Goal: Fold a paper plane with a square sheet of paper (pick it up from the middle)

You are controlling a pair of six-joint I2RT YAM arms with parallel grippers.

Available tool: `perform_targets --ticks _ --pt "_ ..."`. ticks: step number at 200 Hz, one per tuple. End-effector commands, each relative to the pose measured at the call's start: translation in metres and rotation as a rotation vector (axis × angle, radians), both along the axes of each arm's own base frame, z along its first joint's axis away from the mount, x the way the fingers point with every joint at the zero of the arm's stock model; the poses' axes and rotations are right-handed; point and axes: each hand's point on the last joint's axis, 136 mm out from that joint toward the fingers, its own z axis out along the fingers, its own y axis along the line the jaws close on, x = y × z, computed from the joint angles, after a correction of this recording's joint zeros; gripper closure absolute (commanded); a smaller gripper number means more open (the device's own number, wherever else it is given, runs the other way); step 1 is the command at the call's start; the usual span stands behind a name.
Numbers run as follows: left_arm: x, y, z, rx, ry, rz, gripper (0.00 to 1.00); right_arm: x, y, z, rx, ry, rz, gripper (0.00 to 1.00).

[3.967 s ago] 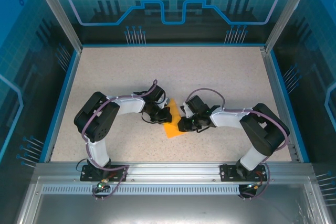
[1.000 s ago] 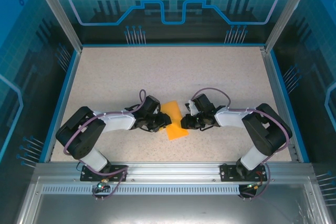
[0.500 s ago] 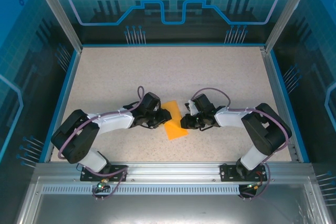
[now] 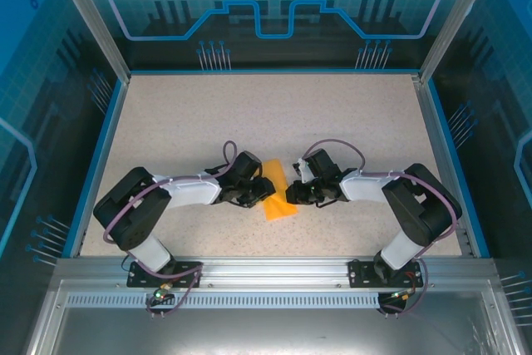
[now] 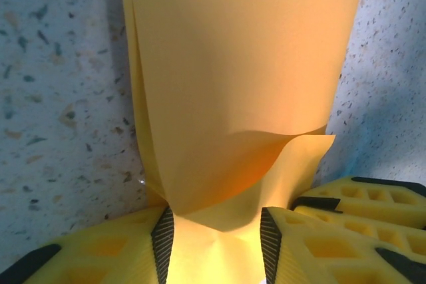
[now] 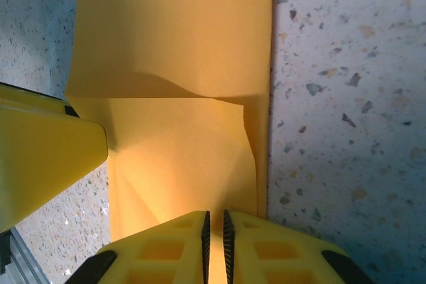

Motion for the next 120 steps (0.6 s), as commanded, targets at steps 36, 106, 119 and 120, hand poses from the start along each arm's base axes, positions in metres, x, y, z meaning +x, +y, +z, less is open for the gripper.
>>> perform_targets --ticks 36,106,119,120 --pt "0.009 -0.001 0.011 0.029 -0.038 0.004 0.60 -0.006 -0.008 -0.016 -0.025 0.043 -0.009 0.83" --pt "0.015 0.003 0.025 0.060 -0.077 -0.006 0.58 -0.006 -0.008 -0.016 -0.024 0.043 -0.008 0.84" --pt "0.015 0.008 0.028 0.094 -0.079 -0.012 0.58 -0.006 -0.009 -0.016 -0.024 0.044 -0.009 0.84" --pt "0.015 0.008 0.027 0.097 -0.079 -0.012 0.58 -0.006 -0.009 -0.016 -0.024 0.044 -0.010 0.84"
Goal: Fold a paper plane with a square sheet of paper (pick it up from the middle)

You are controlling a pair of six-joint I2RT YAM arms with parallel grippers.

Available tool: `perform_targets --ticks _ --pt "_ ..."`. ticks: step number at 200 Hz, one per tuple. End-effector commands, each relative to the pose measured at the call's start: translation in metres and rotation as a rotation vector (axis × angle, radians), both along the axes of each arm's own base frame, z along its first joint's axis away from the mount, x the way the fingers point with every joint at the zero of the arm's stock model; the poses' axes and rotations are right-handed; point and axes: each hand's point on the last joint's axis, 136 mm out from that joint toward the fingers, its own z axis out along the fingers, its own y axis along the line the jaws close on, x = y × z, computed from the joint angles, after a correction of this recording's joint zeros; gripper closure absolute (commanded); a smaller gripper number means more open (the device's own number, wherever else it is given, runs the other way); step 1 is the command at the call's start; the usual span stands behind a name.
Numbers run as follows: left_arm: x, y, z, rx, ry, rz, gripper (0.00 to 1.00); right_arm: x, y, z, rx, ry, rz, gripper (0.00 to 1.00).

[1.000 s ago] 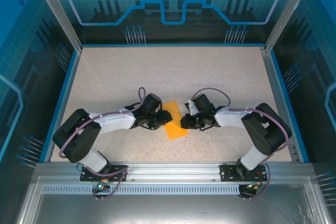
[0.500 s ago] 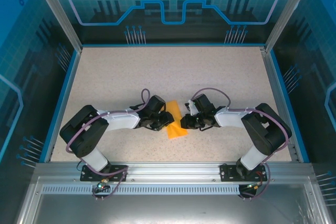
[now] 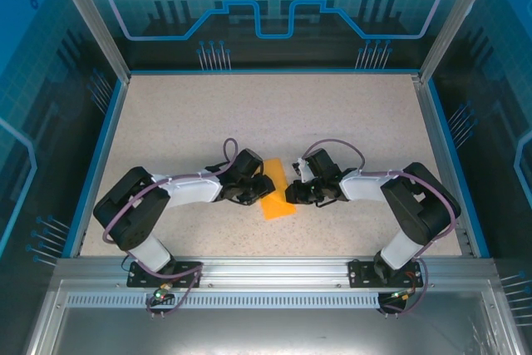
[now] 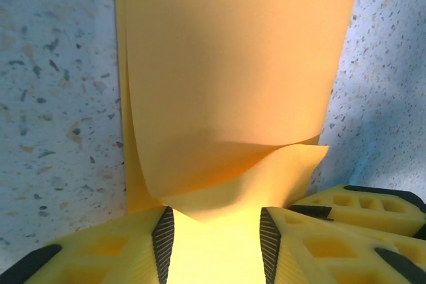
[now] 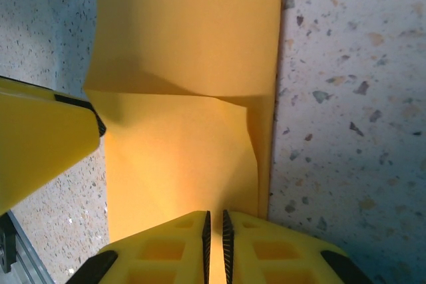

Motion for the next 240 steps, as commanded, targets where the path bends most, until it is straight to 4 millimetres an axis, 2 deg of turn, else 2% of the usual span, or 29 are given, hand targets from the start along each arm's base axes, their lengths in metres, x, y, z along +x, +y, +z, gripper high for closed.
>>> perform_targets --ticks 1,29,85,114,141,164,199,240 --pt "0.007 0.004 0.021 0.052 -0.059 -0.023 0.58 -0.007 -0.011 -0.015 -0.039 0.041 -0.013 0.84" --pt "0.008 0.005 0.022 0.059 -0.064 -0.025 0.57 -0.007 -0.011 -0.016 -0.036 0.042 -0.014 0.84" --pt "0.006 -0.002 0.008 0.025 -0.026 -0.017 0.57 -0.007 -0.012 -0.016 -0.035 0.041 -0.018 0.84" --pt "0.011 -0.006 0.009 0.010 -0.042 -0.009 0.58 -0.008 -0.012 -0.016 -0.032 0.043 -0.022 0.84" --pt "0.011 -0.007 0.006 0.006 -0.040 -0.007 0.64 -0.008 -0.012 -0.017 -0.030 0.044 -0.022 0.84" --pt "0.009 -0.005 0.004 0.006 -0.032 -0.005 0.75 -0.008 -0.012 -0.017 -0.027 0.044 -0.024 0.84" --pt "0.007 -0.003 0.009 0.011 -0.036 -0.010 0.81 -0.007 -0.013 -0.014 -0.022 0.038 -0.031 0.84" --pt "0.004 -0.001 0.012 0.013 -0.034 -0.013 0.86 -0.001 -0.012 -0.002 -0.001 0.016 -0.040 0.83"
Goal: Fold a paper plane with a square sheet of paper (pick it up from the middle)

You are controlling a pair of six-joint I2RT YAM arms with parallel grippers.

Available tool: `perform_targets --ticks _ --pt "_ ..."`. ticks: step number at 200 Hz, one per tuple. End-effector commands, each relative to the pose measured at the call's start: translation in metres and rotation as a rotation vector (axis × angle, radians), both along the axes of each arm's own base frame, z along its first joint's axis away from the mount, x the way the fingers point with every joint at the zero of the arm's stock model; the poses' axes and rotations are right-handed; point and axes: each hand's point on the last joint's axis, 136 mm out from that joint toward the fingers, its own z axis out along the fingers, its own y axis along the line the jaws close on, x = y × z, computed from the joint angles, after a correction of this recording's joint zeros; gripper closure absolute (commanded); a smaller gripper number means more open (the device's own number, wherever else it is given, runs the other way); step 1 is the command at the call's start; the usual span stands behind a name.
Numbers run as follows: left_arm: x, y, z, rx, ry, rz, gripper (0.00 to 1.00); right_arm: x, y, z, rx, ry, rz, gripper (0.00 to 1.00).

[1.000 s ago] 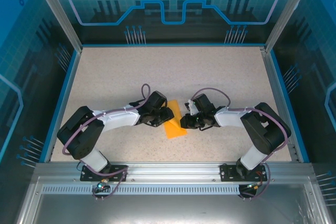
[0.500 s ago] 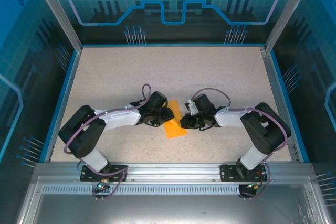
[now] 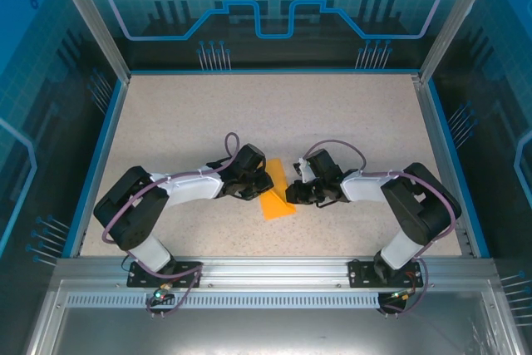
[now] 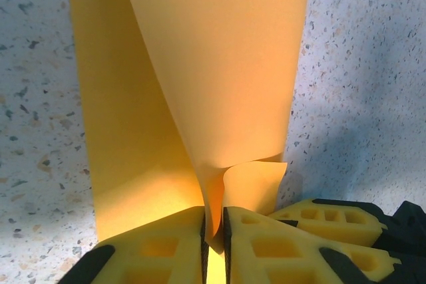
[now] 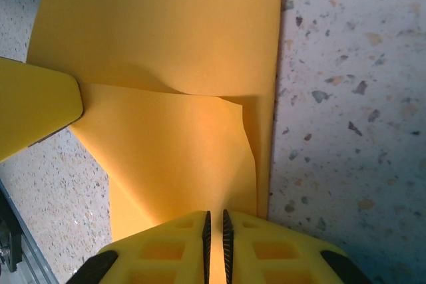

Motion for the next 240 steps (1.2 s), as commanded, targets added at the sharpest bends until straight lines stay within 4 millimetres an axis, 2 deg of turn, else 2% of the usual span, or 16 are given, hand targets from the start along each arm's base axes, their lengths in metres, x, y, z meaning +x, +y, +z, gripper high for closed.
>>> perform_targets --ticks 1,26,48,96,127,141,168,205,240 --pt "-0.010 0.004 0.000 0.010 0.015 -0.016 0.87 -0.001 -0.011 -0.003 -0.023 0.020 -0.034 0.83" --pt "-0.010 0.005 0.004 0.009 0.008 -0.015 0.90 0.002 -0.010 0.010 0.006 0.004 -0.042 0.82" --pt "-0.008 0.003 0.011 -0.007 -0.006 -0.015 0.92 0.005 -0.011 0.024 0.045 -0.009 -0.062 0.76" --pt "-0.005 -0.003 0.033 -0.064 -0.042 -0.021 0.97 0.005 -0.011 0.052 0.174 0.002 -0.106 0.52" --pt "-0.003 -0.005 0.055 -0.118 -0.075 -0.026 1.00 0.001 -0.012 0.055 0.259 0.055 -0.150 0.38" --pt "-0.001 -0.005 0.068 -0.146 -0.094 -0.030 1.00 0.000 -0.013 0.054 0.303 0.092 -0.183 0.33" --pt "0.002 -0.004 0.092 -0.200 -0.133 -0.041 1.00 0.005 -0.010 0.065 0.418 0.123 -0.253 0.26" --pt "0.009 -0.002 0.118 -0.299 -0.164 -0.018 1.00 0.017 -0.001 0.098 0.604 0.147 -0.325 0.21" --pt "0.015 -0.004 0.142 -0.357 -0.197 -0.024 1.00 0.022 0.007 0.119 0.689 0.181 -0.355 0.16"
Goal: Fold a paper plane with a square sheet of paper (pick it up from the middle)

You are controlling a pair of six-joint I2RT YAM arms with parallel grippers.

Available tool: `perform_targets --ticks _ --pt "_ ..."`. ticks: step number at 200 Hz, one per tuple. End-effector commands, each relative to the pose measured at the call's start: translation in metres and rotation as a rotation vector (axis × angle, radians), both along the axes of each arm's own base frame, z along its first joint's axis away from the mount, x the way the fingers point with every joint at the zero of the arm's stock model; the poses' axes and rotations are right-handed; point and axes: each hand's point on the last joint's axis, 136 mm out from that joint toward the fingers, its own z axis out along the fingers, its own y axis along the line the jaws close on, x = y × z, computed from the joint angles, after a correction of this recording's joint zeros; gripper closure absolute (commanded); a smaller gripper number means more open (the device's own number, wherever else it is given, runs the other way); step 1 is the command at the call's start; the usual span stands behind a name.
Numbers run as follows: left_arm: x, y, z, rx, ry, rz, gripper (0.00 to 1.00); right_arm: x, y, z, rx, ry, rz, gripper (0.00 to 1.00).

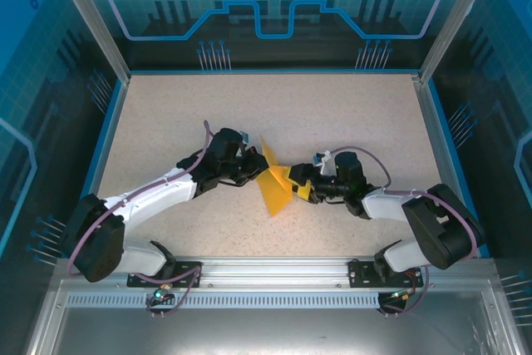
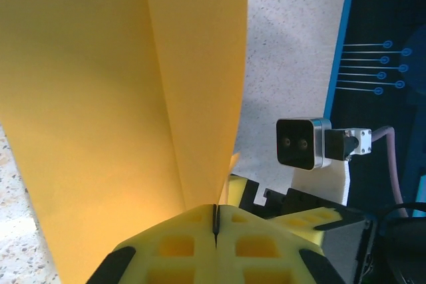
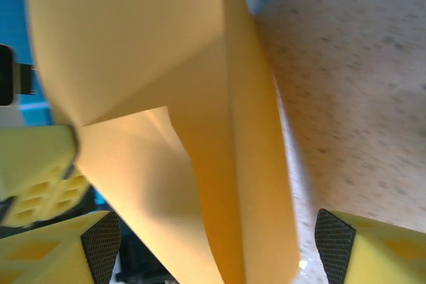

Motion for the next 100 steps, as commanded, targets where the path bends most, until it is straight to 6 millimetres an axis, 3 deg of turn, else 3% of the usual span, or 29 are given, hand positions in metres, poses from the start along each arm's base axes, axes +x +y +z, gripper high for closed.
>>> perform_targets --ticks 1,45,100 --pt "0.003 -0.008 0.032 -0.088 -0.036 -0.022 1.00 0.007 0.010 0.031 0.129 0.004 -0.024 0.16" --pt "0.006 -0.011 0.056 -0.133 -0.089 -0.038 1.00 0.009 0.020 0.045 0.215 0.044 -0.044 0.17" --pt "-0.004 -0.004 0.046 -0.116 -0.065 -0.051 1.00 0.016 0.017 0.069 0.275 0.018 -0.058 0.24"
